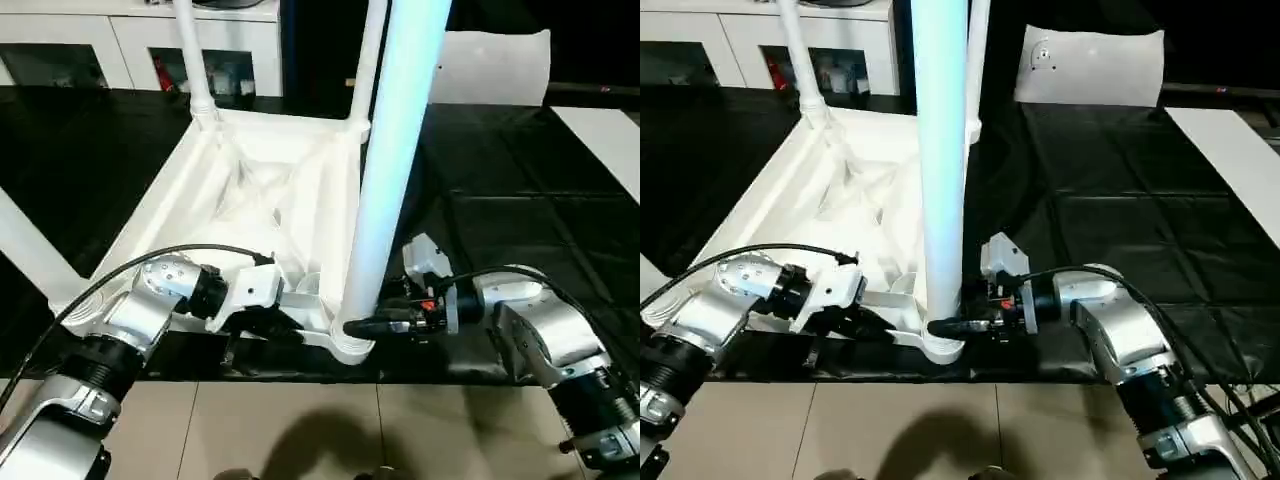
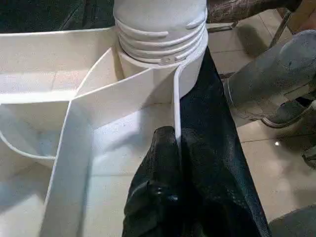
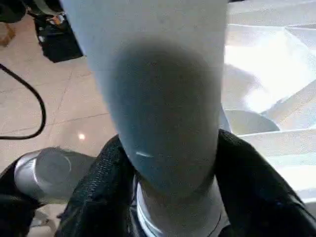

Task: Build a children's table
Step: Rotate leg to tighten

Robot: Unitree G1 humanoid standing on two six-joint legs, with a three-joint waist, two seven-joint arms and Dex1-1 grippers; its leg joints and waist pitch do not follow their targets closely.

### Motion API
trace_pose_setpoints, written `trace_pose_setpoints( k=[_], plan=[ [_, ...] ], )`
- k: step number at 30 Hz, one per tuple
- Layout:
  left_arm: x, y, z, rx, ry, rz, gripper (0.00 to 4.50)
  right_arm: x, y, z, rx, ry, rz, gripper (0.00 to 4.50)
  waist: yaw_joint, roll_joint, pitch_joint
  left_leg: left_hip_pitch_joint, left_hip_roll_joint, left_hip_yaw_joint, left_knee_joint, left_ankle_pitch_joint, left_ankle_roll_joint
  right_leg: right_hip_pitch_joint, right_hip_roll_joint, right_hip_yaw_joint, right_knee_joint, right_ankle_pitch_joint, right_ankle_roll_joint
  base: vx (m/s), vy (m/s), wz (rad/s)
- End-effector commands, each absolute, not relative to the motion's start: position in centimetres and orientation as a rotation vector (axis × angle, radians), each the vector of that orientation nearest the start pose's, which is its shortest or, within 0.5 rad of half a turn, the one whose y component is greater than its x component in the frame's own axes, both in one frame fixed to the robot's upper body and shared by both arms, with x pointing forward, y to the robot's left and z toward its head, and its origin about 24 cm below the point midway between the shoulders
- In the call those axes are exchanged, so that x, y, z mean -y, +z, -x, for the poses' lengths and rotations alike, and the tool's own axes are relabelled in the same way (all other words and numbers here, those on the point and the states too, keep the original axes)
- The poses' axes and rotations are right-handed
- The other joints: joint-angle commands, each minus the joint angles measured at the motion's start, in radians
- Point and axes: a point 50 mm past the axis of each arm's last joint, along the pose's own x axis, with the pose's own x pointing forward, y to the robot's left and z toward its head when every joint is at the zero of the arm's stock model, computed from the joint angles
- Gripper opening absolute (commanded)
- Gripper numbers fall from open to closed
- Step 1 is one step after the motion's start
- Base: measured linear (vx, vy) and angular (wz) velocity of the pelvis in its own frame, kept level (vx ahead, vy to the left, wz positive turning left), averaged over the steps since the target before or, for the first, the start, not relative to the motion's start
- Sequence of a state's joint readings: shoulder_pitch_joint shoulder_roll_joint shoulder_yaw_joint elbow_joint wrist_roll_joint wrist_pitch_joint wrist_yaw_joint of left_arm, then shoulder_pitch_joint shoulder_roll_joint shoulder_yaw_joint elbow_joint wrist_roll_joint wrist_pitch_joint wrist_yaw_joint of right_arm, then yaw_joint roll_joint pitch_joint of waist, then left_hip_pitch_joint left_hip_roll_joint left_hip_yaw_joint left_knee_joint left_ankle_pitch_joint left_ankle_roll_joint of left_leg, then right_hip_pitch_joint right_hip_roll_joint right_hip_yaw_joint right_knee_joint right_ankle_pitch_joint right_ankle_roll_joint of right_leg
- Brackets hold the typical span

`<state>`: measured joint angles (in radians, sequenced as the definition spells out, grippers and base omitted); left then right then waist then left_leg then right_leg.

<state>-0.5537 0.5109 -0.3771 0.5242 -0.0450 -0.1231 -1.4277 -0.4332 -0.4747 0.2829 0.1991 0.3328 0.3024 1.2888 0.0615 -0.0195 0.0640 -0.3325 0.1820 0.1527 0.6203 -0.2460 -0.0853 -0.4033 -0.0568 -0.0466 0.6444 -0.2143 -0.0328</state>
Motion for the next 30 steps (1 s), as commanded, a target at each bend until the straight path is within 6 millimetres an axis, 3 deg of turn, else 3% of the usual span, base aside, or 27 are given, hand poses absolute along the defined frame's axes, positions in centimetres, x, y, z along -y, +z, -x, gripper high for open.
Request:
trace_pose_setpoints(
  k=[1, 10, 13, 16, 18, 20, 23, 26, 28, 29, 30],
  plan=[
    [-14.7, 5.9, -29.0, -0.396, -1.663, -0.571, 0.00, 13.0, 7.8, -27.6, -0.333, 1.546, 0.097, 2.11, 0.002, -0.003, -0.073, -0.014, 0.043, 0.001, -0.069, 0.033, 0.080, 0.072, -0.081, 0.053, -0.060, 0.041, -0.272, 0.000, 0.000, 0.00],
    [-14.6, 5.8, -30.0, -0.392, -1.511, -0.521, 0.00, 12.3, 7.4, -26.9, -0.334, 1.517, -0.003, 1.98, 0.006, -0.002, -0.072, -0.013, 0.042, 0.001, -0.069, 0.030, 0.075, 0.071, -0.080, 0.054, -0.063, 0.030, -0.265, 0.000, 0.000, 0.00],
    [-14.2, 5.9, -30.7, -0.371, -1.416, -0.499, 0.00, 11.9, 6.8, -27.2, -0.327, 1.400, 0.014, 1.98, 0.005, -0.004, -0.066, -0.011, 0.041, 0.001, -0.075, -0.026, 0.047, 0.067, -0.081, 0.053, -0.078, -0.085, -0.243, 0.000, 0.000, 0.00],
    [-13.5, 6.1, -31.1, -0.366, -1.351, -0.443, 0.00, 11.2, 6.0, -28.0, -0.331, 1.240, 0.019, 1.98, -0.004, -0.006, -0.059, -0.013, 0.038, -0.001, -0.080, -0.079, 0.016, 0.064, -0.081, 0.053, -0.094, -0.243, -0.191, 0.000, 0.000, 0.00],
    [-12.5, 6.1, -31.5, -0.358, -1.289, -0.405, 0.00, 10.3, 5.4, -28.9, -0.343, 1.073, -0.011, 1.97, -0.020, -0.007, -0.056, -0.017, 0.033, -0.005, -0.084, -0.109, -0.007, 0.060, -0.079, 0.051, -0.103, -0.356, -0.143, 0.000, 0.000, 0.00],
    [-11.6, 6.0, -32.2, -0.358, -1.206, -0.395, 0.00, 9.2, 5.2, -29.6, -0.351, 0.946, -0.042, 1.96, -0.031, -0.007, -0.055, -0.020, 0.028, -0.009, -0.086, -0.123, -0.017, 0.059, -0.076, 0.048, -0.111, -0.429, -0.106, 0.000, 0.000, 0.00],
    [-10.8, 5.9, -32.8, -0.357, -1.127, -0.370, 0.00, 8.2, 5.1, -30.2, -0.371, 0.850, -0.077, 1.96, -0.041, -0.007, -0.055, -0.011, 0.022, -0.009, -0.082, -0.155, -0.013, 0.047, -0.075, 0.048, -0.127, -0.519, -0.071, 0.000, 0.000, 0.00],
    [-9.4, 6.3, -34.4, -0.330, -0.948, -0.354, 0.00, 6.2, 4.9, -31.6, -0.381, 0.678, -0.096, 1.96, -0.048, -0.003, -0.057, -0.012, 0.024, -0.008, -0.084, -0.145, -0.008, 0.040, -0.071, 0.050, -0.121, -0.452, -0.095, 0.000, 0.000, 0.00],
    [-8.9, 6.5, -34.9, -0.327, -0.900, -0.352, 0.00, 5.3, 5.1, -32.1, -0.375, 0.627, -0.107, 1.96, -0.048, 0.005, -0.061, -0.012, 0.024, -0.013, -0.086, -0.144, -0.020, 0.047, -0.073, 0.048, -0.116, -0.417, -0.109, 0.000, 0.000, 0.00],
    [-8.8, 6.6, -35.0, -0.329, -0.888, -0.351, 0.00, 5.0, 5.2, -32.2, -0.367, 0.614, -0.120, 1.96, -0.049, 0.005, -0.062, -0.016, 0.029, -0.011, -0.086, -0.132, -0.013, 0.049, -0.074, 0.052, -0.112, -0.348, -0.128, 0.000, 0.000, 0.00],
    [-8.7, 6.8, -35.3, -0.319, -0.871, -0.366, 0.00, 4.6, 5.4, -32.4, -0.351, 0.597, -0.141, 2.31, -0.049, 0.005, -0.065, -0.016, 0.030, -0.011, -0.087, -0.120, -0.007, 0.051, -0.073, 0.051, -0.107, -0.286, -0.146, 0.000, 0.000, 0.00]
  ],
)
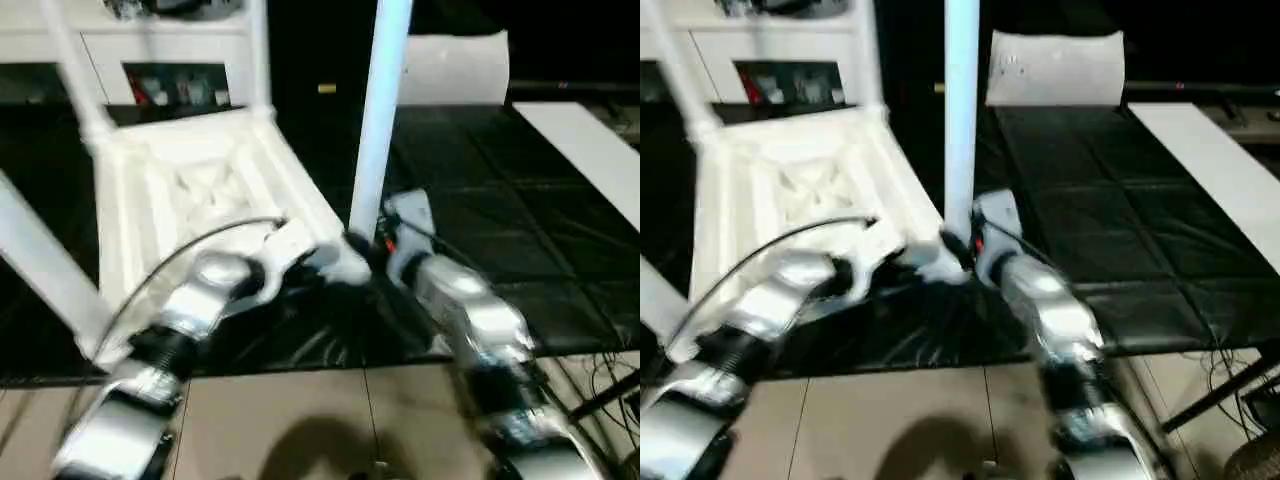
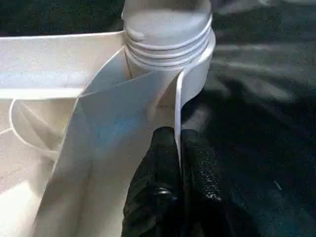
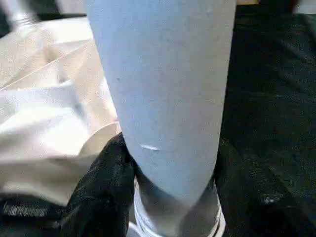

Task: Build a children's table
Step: Rotate leg to tighten

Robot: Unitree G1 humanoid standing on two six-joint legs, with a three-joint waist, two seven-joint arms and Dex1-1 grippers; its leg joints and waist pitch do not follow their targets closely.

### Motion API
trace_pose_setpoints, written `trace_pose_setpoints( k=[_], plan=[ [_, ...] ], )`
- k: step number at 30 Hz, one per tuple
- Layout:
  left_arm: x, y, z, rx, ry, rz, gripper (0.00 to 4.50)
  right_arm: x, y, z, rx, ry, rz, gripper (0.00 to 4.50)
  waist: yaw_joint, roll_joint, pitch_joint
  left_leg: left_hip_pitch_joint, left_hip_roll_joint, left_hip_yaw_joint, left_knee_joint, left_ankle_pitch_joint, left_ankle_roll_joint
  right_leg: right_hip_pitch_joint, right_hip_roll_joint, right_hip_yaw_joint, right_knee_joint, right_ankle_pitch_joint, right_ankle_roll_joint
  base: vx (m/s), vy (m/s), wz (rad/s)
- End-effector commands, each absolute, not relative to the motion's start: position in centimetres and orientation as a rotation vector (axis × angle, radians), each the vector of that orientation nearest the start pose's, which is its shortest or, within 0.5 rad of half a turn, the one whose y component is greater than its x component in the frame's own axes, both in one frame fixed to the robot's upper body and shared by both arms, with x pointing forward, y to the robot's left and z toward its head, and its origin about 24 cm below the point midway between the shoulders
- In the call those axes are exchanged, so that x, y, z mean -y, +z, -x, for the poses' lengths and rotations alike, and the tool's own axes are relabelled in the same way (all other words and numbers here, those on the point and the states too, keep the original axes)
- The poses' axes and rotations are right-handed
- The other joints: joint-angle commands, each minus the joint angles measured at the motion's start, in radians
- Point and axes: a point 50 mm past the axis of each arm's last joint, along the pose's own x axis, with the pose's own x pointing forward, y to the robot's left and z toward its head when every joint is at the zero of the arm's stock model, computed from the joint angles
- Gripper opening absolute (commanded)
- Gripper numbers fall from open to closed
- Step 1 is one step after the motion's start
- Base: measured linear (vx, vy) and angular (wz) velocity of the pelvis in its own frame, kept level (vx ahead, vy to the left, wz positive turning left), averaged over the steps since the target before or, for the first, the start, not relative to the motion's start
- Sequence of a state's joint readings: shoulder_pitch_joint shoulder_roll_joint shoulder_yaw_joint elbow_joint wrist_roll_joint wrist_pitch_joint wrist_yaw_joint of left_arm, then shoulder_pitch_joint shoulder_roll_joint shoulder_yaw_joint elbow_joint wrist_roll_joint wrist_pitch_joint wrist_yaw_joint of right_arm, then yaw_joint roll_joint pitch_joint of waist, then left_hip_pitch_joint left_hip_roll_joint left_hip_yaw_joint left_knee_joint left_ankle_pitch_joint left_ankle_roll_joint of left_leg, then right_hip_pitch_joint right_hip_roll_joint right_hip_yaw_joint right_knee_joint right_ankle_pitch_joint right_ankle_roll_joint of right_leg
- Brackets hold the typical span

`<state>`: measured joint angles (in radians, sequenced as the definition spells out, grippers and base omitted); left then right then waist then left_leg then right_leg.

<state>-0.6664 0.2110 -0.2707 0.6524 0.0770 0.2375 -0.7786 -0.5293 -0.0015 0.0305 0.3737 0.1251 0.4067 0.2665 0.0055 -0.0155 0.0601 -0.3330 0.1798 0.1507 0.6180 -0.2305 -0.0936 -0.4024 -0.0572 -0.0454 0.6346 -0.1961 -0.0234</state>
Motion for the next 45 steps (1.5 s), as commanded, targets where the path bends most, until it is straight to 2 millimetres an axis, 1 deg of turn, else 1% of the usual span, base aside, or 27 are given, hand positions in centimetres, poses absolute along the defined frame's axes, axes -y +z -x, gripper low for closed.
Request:
trace_pose_setpoints(
  k=[1, 2, 3, 5, 6, 7, 8, 10, 11, 12, 13, 15, 16, 18, 20, 21, 23, 24, 27, 28, 31, 35, 37, 39, 43, 44, 45],
  plan=[
    [-8.7, 6.8, -35.3, -0.319, -0.872, -0.368, 0.00, 4.5, 5.5, -32.4, -0.349, 0.595, -0.144, 2.52, 0.007, 0.001, -0.063, -0.017, 0.032, -0.008, -0.084, -0.123, 0.004, 0.053, -0.073, 0.051, -0.094, -0.268, -0.167, 0.000, 0.000, 0.00],
    [-8.7, 6.9, -35.3, -0.314, -0.886, -0.387, 0.00, 4.4, 5.7, -32.6, -0.328, 0.576, -0.187, 2.65, 0.010, 0.001, -0.066, -0.019, 0.030, -0.005, -0.082, -0.089, 0.017, 0.059, -0.075, 0.051, -0.090, -0.200, -0.184, 0.000, 0.000, 0.00],
    [-8.6, 6.8, -35.1, -0.312, -0.930, -0.403, 0.00, 4.5, 6.1, -32.6, -0.299, 0.575, -0.214, 2.65, 0.011, 0.003, -0.068, -0.021, 0.030, -0.004, -0.081, -0.064, 0.029, 0.062, -0.076, 0.052, -0.085, -0.146, -0.200, 0.000, 0.000, 0.00],
    [-8.7, 6.7, -34.8, -0.307, -0.966, -0.422, 0.00, 4.7, 6.3, -32.5, -0.264, 0.596, -0.198, 2.76, 0.015, 0.003, -0.069, -0.021, 0.030, -0.003, -0.081, -0.033, 0.046, 0.066, -0.075, 0.051, -0.081, -0.079, -0.217, 0.000, 0.000, 0.00],
    [-8.8, 6.6, -34.6, -0.303, -0.988, -0.437, 0.00, 4.8, 6.5, -32.3, -0.238, 0.619, -0.171, 3.02, 0.015, 0.002, -0.070, -0.021, 0.030, -0.002, -0.080, -0.027, 0.051, 0.067, -0.075, 0.051, -0.081, -0.065, -0.220, 0.000, 0.000, 0.00],
    [-9.0, 6.5, -34.5, -0.309, -1.007, -0.440, 0.00, 5.0, 6.5, -32.1, -0.224, 0.638, -0.146, 3.10, 0.017, 0.007, -0.070, -0.019, 0.030, 0.000, -0.081, -0.023, 0.057, 0.067, -0.075, 0.051, -0.080, -0.045, -0.227, 0.000, 0.000, 0.00],
    [-9.2, 6.3, -34.3, -0.314, -1.024, -0.442, 0.00, 5.3, 6.5, -31.9, -0.208, 0.653, -0.130, 3.15, 0.019, 0.004, -0.070, -0.019, 0.030, -0.001, -0.081, -0.025, 0.061, 0.070, -0.075, 0.050, -0.081, -0.046, -0.230, 0.000, 0.000, 0.00],
    [-9.7, 6.0, -34.0, -0.316, -1.058, -0.465, 0.00, 6.3, 6.6, -31.5, -0.181, 0.680, -0.123, 3.35, 0.023, 0.007, -0.068, -0.021, 0.030, -0.001, -0.083, -0.035, 0.064, 0.073, -0.077, 0.051, -0.084, -0.067, -0.223, 0.000, 0.000, 0.00],
    [-9.9, 5.8, -33.8, -0.320, -1.088, -0.480, 0.00, 6.8, 6.7, -31.3, -0.168, 0.697, -0.114, 3.47, 0.025, 0.002, -0.068, -0.020, 0.032, 0.000, -0.083, -0.038, 0.068, 0.073, -0.077, 0.051, -0.083, -0.076, -0.219, 0.000, 0.000, 0.00],
    [-10.6, 5.5, -33.4, -0.327, -1.130, -0.511, 0.00, 8.0, 6.7, -30.9, -0.153, 0.734, -0.078, 3.55, 0.026, 0.003, -0.065, -0.018, 0.034, 0.000, -0.084, -0.049, 0.070, 0.070, -0.076, 0.051, -0.086, -0.096, -0.215, 0.000, 0.000, 0.00],
    [-10.6, 5.5, -33.4, -0.327, -1.130, -0.511, 0.00, 8.0, 6.7, -30.9, -0.153, 0.734, -0.078, 3.61, 0.027, 0.004, -0.065, -0.017, 0.035, 0.000, -0.084, -0.054, 0.070, 0.070, -0.077, 0.051, -0.087, -0.106, -0.213, 0.000, 0.000, 0.00],
    [-11.5, 5.3, -33.0, -0.344, -1.191, -0.547, 0.00, 9.5, 6.8, -30.1, -0.130, 0.812, -0.033, 3.69, 0.029, 0.003, -0.062, -0.015, 0.038, 0.001, -0.087, -0.083, 0.062, 0.065, -0.078, 0.051, -0.092, -0.156, -0.209, 0.000, 0.000, 0.00],
    [-11.8, 5.3, -32.8, -0.339, -1.223, -0.564, 0.00, 10.0, 6.9, -29.8, -0.129, 0.853, -0.013, 3.92, 0.032, 0.002, -0.062, -0.014, 0.038, 0.001, -0.087, -0.090, 0.061, 0.066, -0.077, 0.051, -0.094, -0.171, -0.204, 0.000, 0.000, 0.00],
    [-11.9, 5.3, -32.7, -0.338, -1.238, -0.564, 0.00, 10.3, 6.9, -29.5, -0.128, 0.879, -0.007, 4.00, 0.034, 0.003, -0.063, -0.014, 0.040, 0.002, -0.088, -0.091, 0.062, 0.064, -0.078, 0.052, -0.091, -0.165, -0.206, 0.000, 0.000, 0.00],
    [-12.4, 5.6, -32.4, -0.325, -1.308, -0.551, 0.00, 11.5, 7.0, -28.8, -0.154, 0.991, 0.012, 4.17, 0.036, 0.005, -0.063, -0.012, 0.040, 0.002, -0.087, -0.094, 0.063, 0.062, -0.078, 0.052, -0.092, -0.165, -0.210, 0.000, 0.000, 0.00],
    [-12.5, 5.8, -32.1, -0.323, -1.362, -0.532, 0.00, 12.2, 7.1, -28.3, -0.180, 1.055, 0.017, 4.17, 0.040, 0.000, -0.065, -0.014, 0.040, 0.002, -0.086, -0.080, 0.069, 0.066, -0.079, 0.052, -0.088, -0.138, -0.216, 0.000, 0.000, 0.00],
    [-12.7, 6.0, -31.8, -0.322, -1.417, -0.529, 0.00, 12.7, 7.3, -28.0, -0.193, 1.121, 0.024, 4.17, 0.042, 0.004, -0.066, -0.014, 0.042, 0.002, -0.085, -0.065, 0.085, 0.066, -0.078, 0.052, -0.084, -0.100, -0.231, 0.000, 0.000, 0.00],
    [-12.8, 6.0, -31.8, -0.316, -1.444, -0.546, 0.00, 13.1, 7.5, -27.7, -0.207, 1.173, 0.026, 4.17, 0.044, 0.002, -0.067, -0.014, 0.042, 0.003, -0.083, -0.059, 0.094, 0.065, -0.079, 0.051, -0.083, -0.075, -0.242, 0.000, 0.000, 0.00],
    [-12.9, 6.0, -31.3, -0.336, -1.526, -0.562, 0.00, 13.4, 7.6, -27.6, -0.221, 1.255, 0.054, 4.17, 0.050, 0.003, -0.069, -0.013, 0.044, 0.004, -0.083, -0.050, 0.098, 0.065, -0.081, 0.050, -0.079, -0.054, -0.255, 0.000, 0.000, 0.00],
    [-12.9, 6.0, -31.2, -0.341, -1.546, -0.565, 0.00, 13.5, 7.6, -27.6, -0.224, 1.270, 0.060, 3.92, 0.052, 0.003, -0.069, -0.013, 0.045, 0.003, -0.083, -0.040, 0.099, 0.065, -0.081, 0.049, -0.077, -0.041, -0.259, 0.000, 0.000, 0.00],
    [-13.0, 5.9, -30.7, -0.367, -1.636, -0.579, 0.00, 13.8, 7.7, -27.7, -0.237, 1.318, 0.072, 3.78, 0.058, 0.004, -0.070, -0.012, 0.047, 0.005, -0.082, -0.028, 0.099, 0.065, -0.082, 0.047, -0.074, -0.018, -0.270, 0.000, 0.000, 0.00],
    [-13.0, 5.9, -30.3, -0.384, -1.716, -0.616, 0.00, 14.0, 7.8, -27.9, -0.263, 1.386, 0.095, 3.40, 0.067, 0.004, -0.072, -0.011, 0.050, 0.006, -0.081, -0.019, 0.102, 0.064, -0.083, 0.045, -0.070, -0.003, -0.281, 0.000, 0.000, 0.00],
    [-13.0, 5.9, -30.2, -0.392, -1.742, -0.628, 0.00, 14.1, 7.9, -28.0, -0.274, 1.414, 0.104, 3.33, 0.076, 0.004, -0.072, -0.010, 0.050, 0.009, -0.079, -0.020, 0.103, 0.064, -0.084, 0.046, -0.070, -0.009, -0.280, 0.000, 0.000, 0.00],
    [-13.0, 5.9, -29.9, -0.399, -1.777, -0.652, 0.00, 14.1, 7.9, -28.0, -0.291, 1.448, 0.117, 3.05, 0.086, 0.002, -0.073, -0.006, 0.053, 0.010, -0.079, -0.018, 0.101, 0.061, -0.084, 0.045, -0.067, -0.001, -0.281, 0.000, 0.000, 0.00],
    [-12.9, 6.0, -29.8, -0.400, -1.800, -0.665, 0.00, 14.1, 7.8, -27.9, -0.316, 1.505, 0.127, 2.84, 0.090, -0.001, -0.072, -0.010, 0.052, 0.011, -0.080, -0.023, 0.097, 0.063, -0.084, 0.043, -0.068, -0.020, -0.271, 0.000, 0.000, 0.00],
    [-12.9, 6.0, -29.8, -0.400, -1.802, -0.668, 0.00, 14.1, 7.8, -27.8, -0.321, 1.515, 0.129, 2.71, 0.091, -0.001, -0.072, -0.011, 0.052, 0.011, -0.080, -0.028, 0.093, 0.063, -0.085, 0.044, -0.069, -0.034, -0.265, 0.000, 0.000, 0.00],
    [-12.9, 6.0, -29.8, -0.401, -1.805, -0.669, 0.00, 14.1, 7.8, -27.8, -0.325, 1.522, 0.132, 2.56, 0.091, -0.005, -0.072, -0.011, 0.052, 0.012, -0.080, -0.029, 0.090, 0.064, -0.085, 0.043, -0.070, -0.044, -0.260, 0.000, 0.000, 0.00]
  ],
)
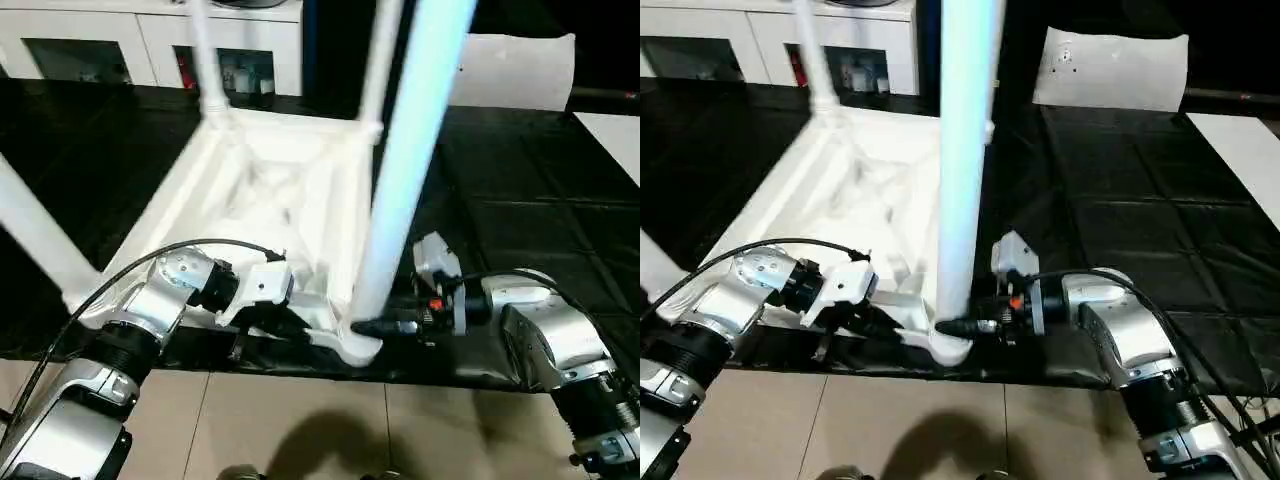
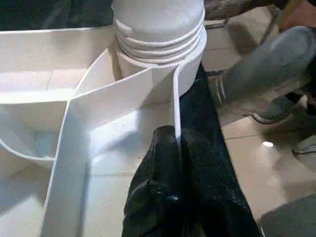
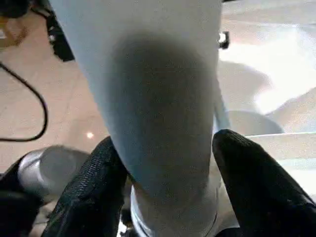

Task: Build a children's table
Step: Rotate leg to tighten

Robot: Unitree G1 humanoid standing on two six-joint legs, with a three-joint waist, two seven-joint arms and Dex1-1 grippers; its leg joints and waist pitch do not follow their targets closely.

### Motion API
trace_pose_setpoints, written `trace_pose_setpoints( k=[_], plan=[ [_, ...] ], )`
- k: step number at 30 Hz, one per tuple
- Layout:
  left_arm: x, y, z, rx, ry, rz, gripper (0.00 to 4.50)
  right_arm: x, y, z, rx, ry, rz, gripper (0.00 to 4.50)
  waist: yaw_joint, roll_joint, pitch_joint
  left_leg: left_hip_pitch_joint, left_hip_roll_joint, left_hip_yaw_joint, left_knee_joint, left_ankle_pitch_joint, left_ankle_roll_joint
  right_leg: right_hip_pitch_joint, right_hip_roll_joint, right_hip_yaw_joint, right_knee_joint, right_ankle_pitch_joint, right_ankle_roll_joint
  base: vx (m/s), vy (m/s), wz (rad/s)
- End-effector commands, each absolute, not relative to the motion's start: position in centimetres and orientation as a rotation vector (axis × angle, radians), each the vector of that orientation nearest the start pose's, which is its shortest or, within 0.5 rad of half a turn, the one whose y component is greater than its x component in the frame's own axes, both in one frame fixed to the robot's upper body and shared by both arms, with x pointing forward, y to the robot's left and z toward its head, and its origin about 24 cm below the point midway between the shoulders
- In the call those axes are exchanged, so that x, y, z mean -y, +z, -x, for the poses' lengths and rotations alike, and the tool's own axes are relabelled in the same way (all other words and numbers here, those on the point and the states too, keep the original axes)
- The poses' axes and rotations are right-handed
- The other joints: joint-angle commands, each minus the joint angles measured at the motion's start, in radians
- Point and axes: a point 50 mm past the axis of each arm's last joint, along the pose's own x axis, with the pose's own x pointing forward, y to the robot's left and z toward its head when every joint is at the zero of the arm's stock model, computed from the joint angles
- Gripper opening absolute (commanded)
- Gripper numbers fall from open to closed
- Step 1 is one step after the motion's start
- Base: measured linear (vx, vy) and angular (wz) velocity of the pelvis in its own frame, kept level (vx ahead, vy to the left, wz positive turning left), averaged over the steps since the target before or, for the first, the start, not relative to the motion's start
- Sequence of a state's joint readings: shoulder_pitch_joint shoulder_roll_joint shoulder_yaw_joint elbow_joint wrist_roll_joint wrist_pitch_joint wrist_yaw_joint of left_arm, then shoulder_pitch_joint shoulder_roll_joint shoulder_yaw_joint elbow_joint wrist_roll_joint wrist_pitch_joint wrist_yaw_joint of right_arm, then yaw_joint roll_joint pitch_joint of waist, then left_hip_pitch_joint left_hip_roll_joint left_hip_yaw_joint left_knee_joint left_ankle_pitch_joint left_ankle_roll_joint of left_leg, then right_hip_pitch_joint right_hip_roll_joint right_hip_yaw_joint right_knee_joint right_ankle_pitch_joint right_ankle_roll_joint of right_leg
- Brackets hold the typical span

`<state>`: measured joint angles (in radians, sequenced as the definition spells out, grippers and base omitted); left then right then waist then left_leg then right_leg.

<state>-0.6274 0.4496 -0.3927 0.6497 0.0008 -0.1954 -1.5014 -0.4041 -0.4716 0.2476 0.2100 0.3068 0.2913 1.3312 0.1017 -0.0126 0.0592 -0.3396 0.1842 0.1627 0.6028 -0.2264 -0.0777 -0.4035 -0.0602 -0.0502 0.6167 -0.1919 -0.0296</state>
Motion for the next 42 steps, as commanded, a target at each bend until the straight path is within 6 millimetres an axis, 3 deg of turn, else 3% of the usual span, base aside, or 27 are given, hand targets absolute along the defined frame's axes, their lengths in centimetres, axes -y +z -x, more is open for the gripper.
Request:
trace_pose_setpoints(
  k=[1, 7, 10, 12, 16, 18, 20, 21, 22, 24, 26, 27, 31, 34, 35, 36, 38, 39, 41, 42],
  plan=[
    [-13.0, 6.0, -29.8, -0.402, -1.808, -0.678, 0.00, 14.1, 7.8, -27.8, -0.333, 1.539, 0.136, 2.52, -0.004, -0.008, -0.071, -0.005, 0.047, 0.000, -0.065, -0.033, 0.074, 0.065, -0.082, 0.048, -0.052, -0.051, -0.252, 0.000, 0.000, 0.00],
    [-13.2, 6.0, -29.9, -0.408, -1.809, -0.683, 0.00, 14.3, 7.8, -27.6, -0.360, 1.589, 0.142, 2.05, -0.002, -0.006, -0.074, -0.004, 0.049, 0.006, -0.062, -0.008, 0.072, 0.062, -0.080, 0.047, -0.047, -0.031, -0.247, 0.000, 0.000, 0.00],
    [-13.3, 5.9, -30.0, -0.409, -1.793, -0.679, 0.00, 14.1, 7.7, -27.5, -0.363, 1.598, 0.136, 1.99, -0.001, -0.008, -0.075, -0.005, 0.048, 0.006, -0.061, 0.002, 0.081, 0.063, -0.079, 0.046, -0.044, -0.004, -0.252, 0.000, 0.000, 0.00],
    [-13.2, 5.8, -30.1, -0.403, -1.762, -0.647, 0.00, 13.9, 7.6, -27.3, -0.360, 1.602, 0.114, 1.97, 0.000, -0.002, -0.075, -0.004, 0.048, 0.006, -0.061, -0.009, 0.076, 0.063, -0.079, 0.046, -0.047, -0.018, -0.252, 0.000, 0.000, 0.00],
    [-13.0, 5.6, -30.2, -0.394, -1.699, -0.600, 0.00, 13.4, 7.5, -27.0, -0.349, 1.565, 0.035, 1.96, 0.004, -0.005, -0.074, -0.003, 0.048, 0.006, -0.061, -0.017, 0.068, 0.063, -0.079, 0.046, -0.049, -0.036, -0.247, 0.000, 0.000, 0.00],
    [-12.8, 5.6, -30.5, -0.388, -1.644, -0.573, 0.00, 13.0, 7.3, -26.8, -0.347, 1.533, -0.005, 1.96, 0.005, 0.001, -0.072, -0.002, 0.049, 0.005, -0.064, -0.043, 0.055, 0.062, -0.080, 0.046, -0.056, -0.072, -0.241, 0.000, 0.000, 0.00],
    [-12.6, 5.7, -30.8, -0.379, -1.603, -0.563, 0.00, 12.6, 7.1, -26.8, -0.341, 1.501, -0.016, 1.96, 0.002, 0.000, -0.069, -0.002, 0.048, 0.006, -0.066, -0.060, 0.044, 0.062, -0.078, 0.046, -0.060, -0.104, -0.231, 0.000, 0.000, 0.00],
    [-12.3, 5.7, -31.2, -0.373, -1.557, -0.550, 0.00, 12.2, 6.8, -26.9, -0.340, 1.453, -0.015, 1.96, -0.001, 0.002, -0.063, 0.002, 0.045, 0.006, -0.071, -0.111, 0.024, 0.059, -0.078, 0.047, -0.074, -0.207, -0.204, 0.000, 0.000, 0.00],
    [-12.0, 5.8, -31.4, -0.371, -1.522, -0.536, 0.00, 11.8, 6.5, -27.0, -0.341, 1.406, -0.007, 1.96, -0.001, 0.002, -0.062, 0.004, 0.044, 0.004, -0.071, -0.124, 0.017, 0.058, -0.080, 0.047, -0.078, -0.243, -0.194, 0.000, 0.000, 0.00],
    [-11.2, 5.9, -32.4, -0.380, -1.390, -0.461, 0.00, 10.8, 5.3, -27.8, -0.392, 1.201, 0.034, 1.96, -0.013, 0.005, -0.056, 0.005, 0.037, -0.001, -0.078, -0.161, -0.017, 0.054, -0.079, 0.044, -0.092, -0.392, -0.140, -0.026, -0.006, -0.01],
    [-11.0, 6.0, -32.5, -0.379, -1.372, -0.445, 0.00, 10.6, 5.1, -28.0, -0.403, 1.159, 0.034, 1.96, -0.025, -0.002, -0.054, -0.001, 0.031, -0.004, -0.080, -0.177, -0.020, 0.059, -0.078, 0.040, -0.102, -0.472, -0.104, -0.055, -0.007, -0.05],
    [-10.7, 6.0, -32.7, -0.378, -1.346, -0.437, 0.00, 10.2, 5.0, -28.2, -0.405, 1.113, 0.017, 1.94, -0.038, 0.004, -0.056, -0.004, 0.030, -0.007, -0.081, -0.176, -0.018, 0.058, -0.077, 0.038, -0.110, -0.508, -0.073, 0.000, 0.000, 0.00],
    [-9.0, 6.4, -33.8, -0.383, -1.202, -0.368, 0.00, 7.9, 4.7, -29.5, -0.441, 0.867, -0.079, 1.94, -0.068, 0.009, -0.057, -0.001, 0.024, -0.011, -0.080, -0.209, -0.021, 0.049, -0.071, 0.030, -0.117, -0.531, -0.070, 0.000, 0.000, 0.00],
    [-8.4, 6.6, -34.3, -0.381, -1.121, -0.344, 0.00, 6.8, 4.7, -30.0, -0.453, 0.770, -0.126, 1.93, -0.071, 0.016, -0.058, 0.001, 0.028, -0.013, -0.081, -0.213, -0.011, 0.048, -0.073, 0.030, -0.118, -0.492, -0.081, 0.000, 0.000, 0.00],
    [-8.1, 6.8, -34.5, -0.376, -1.081, -0.334, 0.00, 6.3, 4.7, -30.4, -0.459, 0.733, -0.115, 1.93, -0.073, 0.019, -0.060, 0.002, 0.029, -0.011, -0.081, -0.212, -0.012, 0.046, -0.072, 0.032, -0.114, -0.451, -0.099, 0.000, 0.000, 0.00],
    [-7.9, 6.9, -34.6, -0.372, -1.057, -0.328, 0.00, 6.0, 4.7, -30.6, -0.462, 0.712, -0.104, 1.93, -0.077, 0.016, -0.061, -0.003, 0.030, -0.012, -0.084, -0.202, -0.017, 0.051, -0.071, 0.032, -0.107, -0.409, -0.116, 0.000, 0.000, 0.00],
    [-7.6, 7.0, -34.6, -0.367, -1.057, -0.315, 0.00, 5.6, 5.0, -31.0, -0.434, 0.684, -0.112, 1.93, -0.078, 0.017, -0.063, 0.000, 0.029, -0.010, -0.080, -0.192, -0.012, 0.051, -0.072, 0.035, -0.104, -0.367, -0.134, 0.000, 0.000, 0.00],
    [-7.4, 7.1, -34.6, -0.365, -1.060, -0.311, 0.00, 5.5, 5.3, -31.2, -0.417, 0.665, -0.127, 2.49, -0.078, 0.017, -0.064, -0.003, 0.030, -0.008, -0.080, -0.182, -0.006, 0.053, -0.071, 0.037, -0.102, -0.339, -0.142, 0.000, 0.000, 0.00],
    [-7.4, 7.1, -34.4, -0.363, -1.071, -0.324, 0.00, 5.4, 5.9, -31.4, -0.377, 0.676, -0.170, 2.66, -0.076, 0.017, -0.068, -0.004, 0.031, -0.007, -0.078, -0.159, 0.002, 0.056, -0.072, 0.040, -0.096, -0.281, -0.160, 0.000, 0.000, 0.00],
    [-7.6, 7.0, -34.3, -0.360, -1.084, -0.339, 0.00, 5.6, 6.2, -31.3, -0.356, 0.695, -0.170, 2.76, -0.074, 0.023, -0.070, -0.005, 0.030, -0.006, -0.077, -0.133, 0.007, 0.059, -0.072, 0.040, -0.091, -0.226, -0.175, 0.000, 0.000, 0.00]
  ],
)
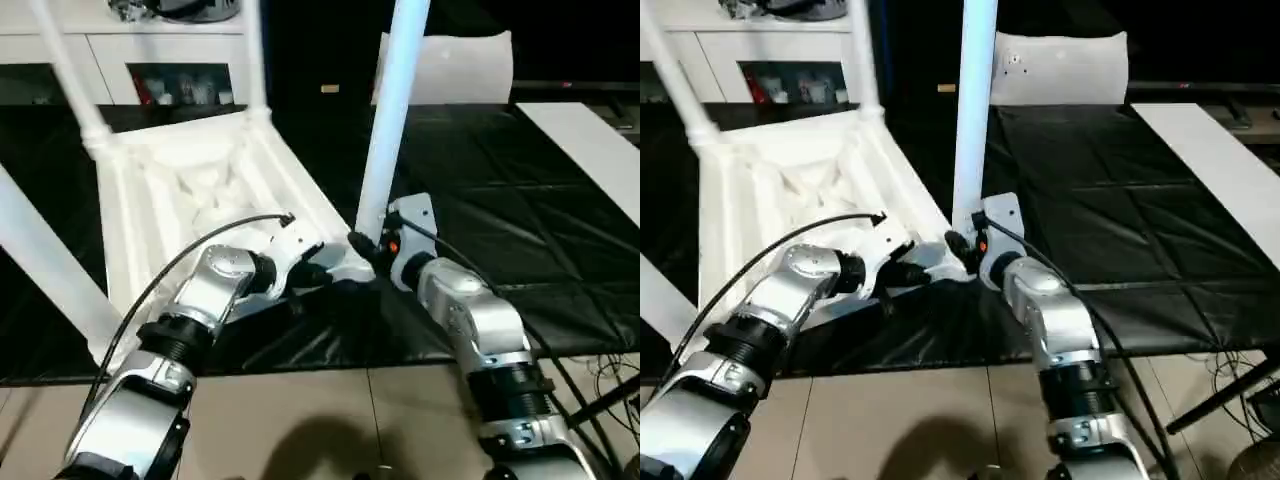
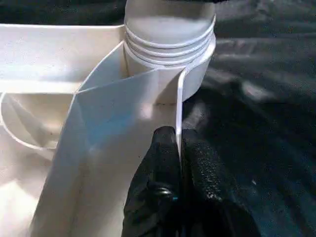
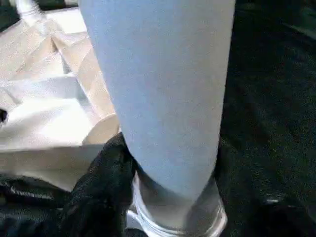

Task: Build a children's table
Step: Rotate leg to tighten

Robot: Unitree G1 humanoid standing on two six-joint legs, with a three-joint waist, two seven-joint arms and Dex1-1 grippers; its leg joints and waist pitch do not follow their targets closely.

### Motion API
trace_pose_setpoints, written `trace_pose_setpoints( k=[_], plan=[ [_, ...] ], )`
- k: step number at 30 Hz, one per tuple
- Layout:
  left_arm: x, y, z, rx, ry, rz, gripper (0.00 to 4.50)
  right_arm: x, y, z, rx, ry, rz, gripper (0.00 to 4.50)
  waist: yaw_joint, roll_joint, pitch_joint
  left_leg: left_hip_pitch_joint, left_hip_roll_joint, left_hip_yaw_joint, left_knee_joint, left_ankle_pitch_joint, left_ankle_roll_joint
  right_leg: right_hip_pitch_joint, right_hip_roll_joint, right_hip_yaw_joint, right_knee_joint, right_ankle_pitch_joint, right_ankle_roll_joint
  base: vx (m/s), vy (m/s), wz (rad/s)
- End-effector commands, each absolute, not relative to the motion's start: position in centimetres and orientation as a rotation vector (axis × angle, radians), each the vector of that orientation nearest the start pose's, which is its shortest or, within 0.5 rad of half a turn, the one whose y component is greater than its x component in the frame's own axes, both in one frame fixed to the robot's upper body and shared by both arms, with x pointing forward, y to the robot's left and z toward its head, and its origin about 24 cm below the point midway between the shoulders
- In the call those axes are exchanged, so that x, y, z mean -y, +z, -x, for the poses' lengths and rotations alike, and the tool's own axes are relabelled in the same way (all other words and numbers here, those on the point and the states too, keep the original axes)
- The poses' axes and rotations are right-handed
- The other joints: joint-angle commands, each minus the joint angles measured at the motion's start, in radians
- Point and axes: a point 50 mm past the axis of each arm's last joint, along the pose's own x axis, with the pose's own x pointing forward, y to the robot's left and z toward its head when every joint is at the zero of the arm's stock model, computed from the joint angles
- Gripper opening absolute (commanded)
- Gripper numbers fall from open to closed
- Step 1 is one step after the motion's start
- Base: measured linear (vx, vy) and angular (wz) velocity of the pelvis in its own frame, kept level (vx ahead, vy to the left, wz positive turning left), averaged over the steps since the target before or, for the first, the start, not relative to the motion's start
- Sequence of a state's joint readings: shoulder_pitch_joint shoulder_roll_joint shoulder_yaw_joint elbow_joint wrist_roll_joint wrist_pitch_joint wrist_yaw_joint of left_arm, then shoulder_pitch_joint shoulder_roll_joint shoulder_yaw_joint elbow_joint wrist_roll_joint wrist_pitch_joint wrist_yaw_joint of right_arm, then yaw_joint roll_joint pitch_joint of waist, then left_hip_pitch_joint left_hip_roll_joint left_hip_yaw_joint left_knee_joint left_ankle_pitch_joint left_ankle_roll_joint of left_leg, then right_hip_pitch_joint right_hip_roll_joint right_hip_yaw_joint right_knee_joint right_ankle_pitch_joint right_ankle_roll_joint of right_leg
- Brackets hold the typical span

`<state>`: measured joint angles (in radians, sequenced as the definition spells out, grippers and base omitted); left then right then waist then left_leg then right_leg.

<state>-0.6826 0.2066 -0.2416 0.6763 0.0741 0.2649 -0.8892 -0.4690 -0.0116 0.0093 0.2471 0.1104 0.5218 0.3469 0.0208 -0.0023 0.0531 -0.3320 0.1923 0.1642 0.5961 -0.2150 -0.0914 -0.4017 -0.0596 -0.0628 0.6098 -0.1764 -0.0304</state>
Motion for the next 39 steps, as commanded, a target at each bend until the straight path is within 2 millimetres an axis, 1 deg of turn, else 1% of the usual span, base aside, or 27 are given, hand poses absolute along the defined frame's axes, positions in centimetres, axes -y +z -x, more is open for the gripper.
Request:
trace_pose_setpoints(
  k=[1, 2, 3, 4, 5, 7, 8, 9, 10, 11, 12, 13, 14, 15, 16, 17, 18, 19, 21, 26, 27, 28, 30, 32, 36, 37, 39],
  plan=[
    [-7.9, 7.0, -34.3, -0.348, -1.092, -0.352, 0.00, 5.8, 6.4, -31.1, -0.335, 0.720, -0.159, 2.93, 0.007, 0.013, -0.067, -0.015, 0.023, -0.008, -0.069, -0.127, 0.023, 0.060, -0.073, 0.052, -0.080, -0.207, -0.182, 0.000, 0.000, 0.00],
    [-8.0, 7.1, -34.3, -0.340, -1.090, -0.352, 0.00, 6.0, 6.5, -31.0, -0.328, 0.735, -0.151, 2.93, 0.008, 0.012, -0.068, -0.017, 0.024, -0.007, -0.068, -0.098, 0.032, 0.063, -0.070, 0.052, -0.074, -0.139, -0.197, 0.000, 0.000, 0.00],
    [-8.6, 7.1, -34.1, -0.320, -1.107, -0.364, 0.00, 6.7, 6.7, -30.6, -0.304, 0.775, -0.121, 3.12, 0.010, 0.016, -0.068, -0.019, 0.023, -0.007, -0.067, -0.078, 0.041, 0.067, -0.070, 0.051, -0.068, -0.088, -0.213, 0.000, 0.000, 0.00],
    [-8.6, 7.1, -34.1, -0.319, -1.109, -0.366, 0.00, 6.7, 6.7, -30.6, -0.303, 0.777, -0.119, 3.12, 0.013, 0.015, -0.068, -0.019, 0.022, -0.006, -0.066, -0.074, 0.049, 0.069, -0.070, 0.051, -0.070, -0.076, -0.215, 0.000, 0.000, 0.00],
    [-9.0, 7.1, -33.9, -0.313, -1.130, -0.387, 0.00, 7.2, 6.7, -30.3, -0.289, 0.805, -0.099, 3.16, 0.015, 0.016, -0.069, -0.019, 0.023, -0.005, -0.065, -0.069, 0.059, 0.070, -0.072, 0.053, -0.066, -0.055, -0.225, 0.000, 0.000, 0.00],
    [-9.3, 7.1, -33.6, -0.304, -1.171, -0.403, 0.00, 8.1, 6.8, -30.0, -0.275, 0.849, -0.078, 3.42, 0.019, 0.015, -0.067, -0.018, 0.024, -0.005, -0.066, -0.077, 0.065, 0.072, -0.073, 0.051, -0.069, -0.078, -0.225, 0.000, 0.000, 0.00],
    [-9.5, 7.1, -33.4, -0.304, -1.193, -0.404, 0.00, 8.5, 6.9, -29.7, -0.265, 0.871, -0.066, 3.52, 0.019, 0.017, -0.064, -0.018, 0.027, -0.003, -0.067, -0.093, 0.066, 0.068, -0.075, 0.052, -0.072, -0.107, -0.224, 0.000, 0.000, 0.00],
    [-9.7, 7.0, -33.3, -0.307, -1.209, -0.414, 0.00, 9.0, 7.0, -29.6, -0.261, 0.890, -0.056, 3.56, 0.019, 0.012, -0.063, -0.016, 0.027, -0.002, -0.068, -0.105, 0.060, 0.068, -0.073, 0.051, -0.075, -0.143, -0.217, 0.000, 0.000, 0.00],
    [-9.8, 7.0, -33.2, -0.309, -1.215, -0.419, 0.00, 9.2, 7.0, -29.5, -0.258, 0.899, -0.045, 3.62, 0.021, 0.013, -0.062, -0.016, 0.027, -0.003, -0.068, -0.107, 0.058, 0.067, -0.074, 0.051, -0.075, -0.155, -0.214, 0.000, 0.000, 0.00],
    [-10.3, 6.9, -33.0, -0.318, -1.254, -0.448, 0.00, 10.3, 7.2, -29.1, -0.244, 0.953, 0.022, 3.74, 0.025, 0.016, -0.060, -0.014, 0.029, -0.005, -0.070, -0.119, 0.054, 0.066, -0.075, 0.050, -0.079, -0.188, -0.203, 0.000, 0.000, 0.00],
    [-10.6, 6.9, -32.9, -0.327, -1.271, -0.460, 0.00, 10.8, 7.2, -28.8, -0.247, 0.988, 0.056, 3.87, 0.023, 0.013, -0.061, -0.013, 0.029, -0.002, -0.069, -0.127, 0.056, 0.064, -0.073, 0.052, -0.080, -0.195, -0.202, 0.000, 0.000, 0.00],
    [-10.8, 6.9, -32.8, -0.328, -1.296, -0.472, 0.00, 11.2, 7.2, -28.6, -0.253, 1.019, 0.077, 3.96, 0.026, 0.014, -0.059, -0.013, 0.030, -0.002, -0.070, -0.131, 0.056, 0.063, -0.074, 0.052, -0.080, -0.207, -0.199, 0.000, 0.000, 0.00],
    [-11.1, 7.0, -32.7, -0.330, -1.334, -0.479, 0.00, 11.8, 7.2, -28.4, -0.258, 1.063, 0.103, 3.96, 0.027, 0.015, -0.059, -0.015, 0.029, -0.003, -0.070, -0.129, 0.056, 0.064, -0.074, 0.052, -0.081, -0.212, -0.195, 0.000, 0.000, 0.00],
    [-11.3, 7.0, -32.5, -0.332, -1.374, -0.496, 0.00, 12.3, 7.3, -28.1, -0.265, 1.104, 0.124, 3.96, 0.029, 0.012, -0.059, -0.015, 0.029, -0.002, -0.069, -0.129, 0.060, 0.064, -0.074, 0.052, -0.081, -0.219, -0.190, 0.000, 0.000, 0.00],
    [-11.5, 7.1, -32.2, -0.336, -1.411, -0.513, 0.00, 12.7, 7.3, -27.9, -0.269, 1.143, 0.146, 3.96, 0.033, 0.014, -0.061, -0.015, 0.030, -0.003, -0.068, -0.127, 0.064, 0.064, -0.075, 0.052, -0.081, -0.218, -0.187, 0.000, 0.000, 0.00],
    [-11.7, 7.0, -32.0, -0.344, -1.448, -0.533, 0.00, 13.0, 7.4, -27.7, -0.272, 1.180, 0.161, 3.96, 0.038, 0.011, -0.061, -0.014, 0.032, -0.003, -0.068, -0.118, 0.069, 0.063, -0.077, 0.053, -0.078, -0.202, -0.194, 0.000, 0.000, 0.00],
    [-11.8, 7.0, -31.9, -0.348, -1.461, -0.539, 0.00, 13.1, 7.4, -27.6, -0.274, 1.194, 0.164, 3.96, 0.040, 0.012, -0.062, -0.013, 0.032, -0.002, -0.068, -0.116, 0.070, 0.062, -0.076, 0.053, -0.077, -0.195, -0.197, 0.000, 0.000, 0.00],
    [-12.0, 6.9, -31.6, -0.365, -1.513, -0.559, 0.00, 13.5, 7.4, -27.4, -0.277, 1.246, 0.174, 3.96, 0.044, 0.022, -0.061, -0.014, 0.033, -0.003, -0.067, -0.111, 0.069, 0.061, -0.077, 0.052, -0.074, -0.181, -0.205, 0.000, 0.000, 0.00],
    [-12.3, 6.7, -31.3, -0.379, -1.558, -0.574, 0.00, 13.8, 7.4, -27.2, -0.285, 1.287, 0.182, 3.96, 0.046, 0.016, -0.063, -0.014, 0.034, -0.002, -0.067, -0.112, 0.071, 0.062, -0.075, 0.050, -0.073, -0.164, -0.216, 0.000, 0.000, 0.00],
    [-12.8, 6.6, -30.6, -0.405, -1.663, -0.616, 0.00, 14.4, 7.7, -27.4, -0.291, 1.376, 0.190, 3.96, 0.057, 0.015, -0.064, -0.013, 0.035, -0.001, -0.066, -0.114, 0.067, 0.062, -0.076, 0.049, -0.072, -0.172, -0.220, 0.000, 0.000, 0.00],
    [-12.9, 6.5, -30.3, -0.419, -1.712, -0.630, 0.00, 14.5, 7.7, -27.5, -0.294, 1.415, 0.189, 3.70, 0.062, 0.019, -0.065, -0.012, 0.036, 0.000, -0.066, -0.115, 0.068, 0.060, -0.076, 0.048, -0.070, -0.169, -0.225, 0.000, 0.000, 0.00],
    [-12.9, 6.5, -30.3, -0.419, -1.712, -0.630, 0.00, 14.5, 7.7, -27.5, -0.294, 1.415, 0.189, 3.62, 0.063, 0.019, -0.065, -0.013, 0.036, 0.000, -0.066, -0.113, 0.068, 0.061, -0.076, 0.048, -0.070, -0.164, -0.228, 0.000, 0.000, 0.00],
    [-13.0, 6.4, -30.1, -0.424, -1.729, -0.636, 0.00, 14.5, 7.8, -27.6, -0.293, 1.432, 0.188, 3.59, 0.070, 0.020, -0.066, -0.011, 0.038, 0.001, -0.065, -0.112, 0.065, 0.059, -0.076, 0.048, -0.068, -0.153, -0.232, 0.000, 0.000, 0.00],
    [-12.9, 6.3, -29.9, -0.426, -1.751, -0.643, 0.00, 14.4, 7.8, -27.7, -0.292, 1.455, 0.181, 3.27, 0.076, 0.016, -0.067, -0.011, 0.040, 0.000, -0.066, -0.107, 0.063, 0.060, -0.077, 0.047, -0.065, -0.144, -0.235, 0.000, 0.000, 0.00],
    [-12.7, 6.3, -29.6, -0.423, -1.774, -0.645, 0.00, 14.3, 7.8, -27.7, -0.299, 1.491, 0.181, 2.96, 0.077, 0.015, -0.066, -0.013, 0.039, 0.000, -0.066, -0.103, 0.060, 0.061, -0.078, 0.047, -0.064, -0.155, -0.229, 0.000, 0.000, 0.00],
    [-12.7, 6.2, -29.6, -0.423, -1.777, -0.646, 0.00, 14.3, 7.8, -27.7, -0.302, 1.501, 0.178, 2.83, 0.076, 0.006, -0.066, -0.014, 0.038, 0.002, -0.065, -0.102, 0.063, 0.061, -0.077, 0.047, -0.066, -0.160, -0.226, 0.000, 0.000, 0.00],
    [-12.7, 6.2, -29.6, -0.422, -1.779, -0.652, 0.00, 14.3, 7.8, -27.6, -0.314, 1.527, 0.167, 2.76, 0.079, 0.011, -0.066, -0.014, 0.038, 0.001, -0.064, -0.096, 0.066, 0.061, -0.077, 0.047, -0.066, -0.168, -0.219, 0.000, 0.000, 0.00]
  ],
)
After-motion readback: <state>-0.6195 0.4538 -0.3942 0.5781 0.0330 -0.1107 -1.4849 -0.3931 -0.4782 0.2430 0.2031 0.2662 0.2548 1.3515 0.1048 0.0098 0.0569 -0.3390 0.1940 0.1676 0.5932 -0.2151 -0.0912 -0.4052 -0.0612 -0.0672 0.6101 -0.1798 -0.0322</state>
